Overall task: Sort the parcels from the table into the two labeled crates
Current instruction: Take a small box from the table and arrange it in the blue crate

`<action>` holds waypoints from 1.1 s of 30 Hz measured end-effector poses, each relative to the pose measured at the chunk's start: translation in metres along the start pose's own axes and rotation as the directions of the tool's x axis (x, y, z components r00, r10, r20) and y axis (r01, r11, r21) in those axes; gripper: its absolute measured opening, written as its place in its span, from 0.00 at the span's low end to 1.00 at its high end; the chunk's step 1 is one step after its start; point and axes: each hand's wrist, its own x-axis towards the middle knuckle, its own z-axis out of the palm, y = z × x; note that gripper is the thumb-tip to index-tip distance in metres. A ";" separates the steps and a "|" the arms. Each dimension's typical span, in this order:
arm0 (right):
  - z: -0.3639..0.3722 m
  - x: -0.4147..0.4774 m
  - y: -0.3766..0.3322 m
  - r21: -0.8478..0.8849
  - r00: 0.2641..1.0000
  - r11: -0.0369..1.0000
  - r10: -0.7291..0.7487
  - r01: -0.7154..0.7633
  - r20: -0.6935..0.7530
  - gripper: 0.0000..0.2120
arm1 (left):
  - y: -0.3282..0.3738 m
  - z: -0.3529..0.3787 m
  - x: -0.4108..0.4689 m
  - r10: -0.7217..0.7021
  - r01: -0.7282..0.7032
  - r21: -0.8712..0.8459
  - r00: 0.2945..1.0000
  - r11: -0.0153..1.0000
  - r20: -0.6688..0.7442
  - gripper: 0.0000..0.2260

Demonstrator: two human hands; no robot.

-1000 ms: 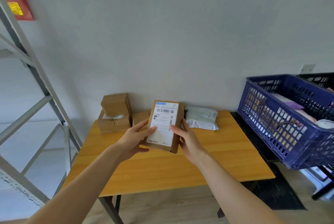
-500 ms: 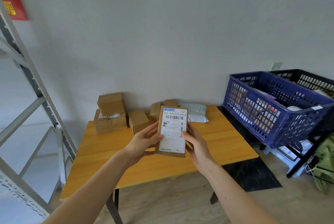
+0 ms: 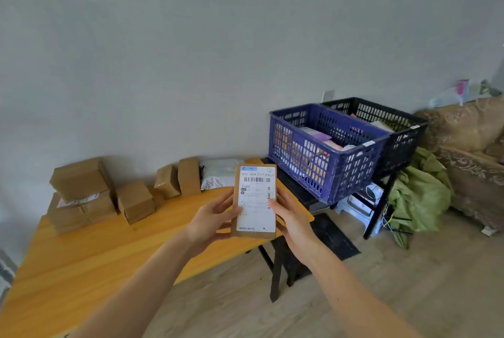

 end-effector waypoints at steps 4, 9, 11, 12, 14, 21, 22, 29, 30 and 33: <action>-0.067 0.008 -0.019 0.012 1.000 1.000 -0.014 0.014 -0.004 0.16 | 0.012 0.061 0.037 -0.001 0.000 0.021 1.000 1.000 0.016 0.24; -0.164 0.023 -0.037 0.049 0.999 0.999 -0.012 0.015 -0.048 0.16 | 0.018 0.150 0.087 0.001 -0.002 0.011 0.999 1.000 0.038 0.25; -0.201 0.026 -0.039 0.053 0.999 0.999 0.013 -0.011 -0.048 0.21 | 0.017 0.182 0.104 -0.008 0.008 0.009 0.999 1.000 0.036 0.26; -0.216 0.027 -0.040 0.054 0.998 0.998 0.026 -0.024 -0.053 0.23 | 0.015 0.196 0.111 -0.010 0.010 0.005 0.999 1.000 0.039 0.25; -0.248 0.032 -0.041 0.046 0.998 0.998 0.035 -0.032 -0.061 0.26 | 0.016 0.222 0.129 -0.015 0.015 0.002 0.999 1.000 0.038 0.23; -0.330 0.061 -0.052 0.040 0.994 0.999 0.042 -0.038 -0.104 0.25 | 0.031 0.285 0.186 -0.027 0.023 0.055 0.996 0.998 0.084 0.22; -0.342 0.070 -0.054 0.035 0.993 0.999 0.042 -0.038 -0.111 0.25 | 0.034 0.291 0.199 -0.030 0.024 0.062 0.996 0.998 0.082 0.24; -0.393 0.131 -0.083 0.010 0.985 1.000 0.017 -0.015 -0.171 0.20 | 0.065 0.323 0.278 -0.004 -0.003 0.070 0.996 0.998 0.089 0.25; -0.402 0.142 -0.090 0.021 0.984 1.000 0.001 0.003 -0.178 0.20 | 0.070 0.326 0.291 0.021 -0.027 0.061 0.996 0.998 0.091 0.25; -0.424 0.177 -0.110 0.030 0.985 0.999 -0.031 0.037 -0.172 0.21 | 0.084 0.335 0.331 0.072 -0.072 -0.006 0.994 0.997 0.086 0.24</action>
